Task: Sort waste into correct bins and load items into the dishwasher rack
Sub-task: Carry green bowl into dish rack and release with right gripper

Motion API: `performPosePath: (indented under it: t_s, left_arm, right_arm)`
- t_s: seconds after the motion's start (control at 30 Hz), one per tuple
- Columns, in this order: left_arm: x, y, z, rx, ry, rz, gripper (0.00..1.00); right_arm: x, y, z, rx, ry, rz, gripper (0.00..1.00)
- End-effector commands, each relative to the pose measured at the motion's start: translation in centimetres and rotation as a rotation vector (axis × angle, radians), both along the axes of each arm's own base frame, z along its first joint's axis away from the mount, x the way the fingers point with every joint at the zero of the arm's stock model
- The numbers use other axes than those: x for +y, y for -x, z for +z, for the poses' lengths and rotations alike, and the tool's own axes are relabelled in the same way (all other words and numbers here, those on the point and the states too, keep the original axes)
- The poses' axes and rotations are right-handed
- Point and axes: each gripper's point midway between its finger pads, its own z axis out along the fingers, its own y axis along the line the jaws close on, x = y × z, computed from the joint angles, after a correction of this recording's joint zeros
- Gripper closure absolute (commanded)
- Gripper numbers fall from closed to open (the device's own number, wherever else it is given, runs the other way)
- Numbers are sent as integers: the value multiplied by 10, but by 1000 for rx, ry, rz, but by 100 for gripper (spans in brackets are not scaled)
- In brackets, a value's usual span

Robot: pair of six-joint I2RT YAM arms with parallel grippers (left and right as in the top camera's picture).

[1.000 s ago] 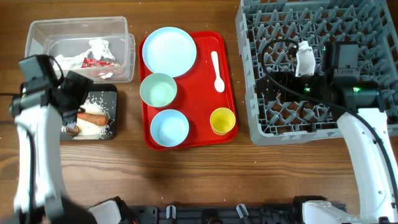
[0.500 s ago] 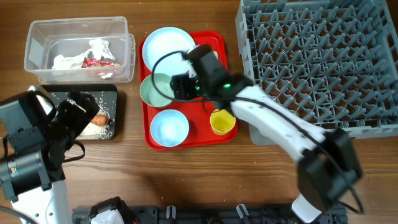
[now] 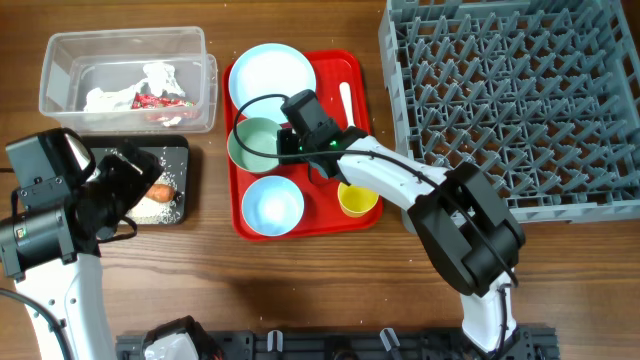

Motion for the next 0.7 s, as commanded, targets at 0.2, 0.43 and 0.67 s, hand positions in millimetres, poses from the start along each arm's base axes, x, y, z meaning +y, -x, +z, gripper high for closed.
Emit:
performPosePath:
  t_s: [0.2,0.43,0.67]
  left_arm:
    - [1,-2,4,-12,-5,-11,0]
    - [1,-2,4,-12,-5,-12,0]
    - [1,-2,4,-12,-5,-11,0]
  right_arm:
    - [-11,-18,27,-41,-25,-33,96]
    - [-161,-58,222,-511,216,-354,96]
    - [-303,-107,281,-802,953,-688,96]
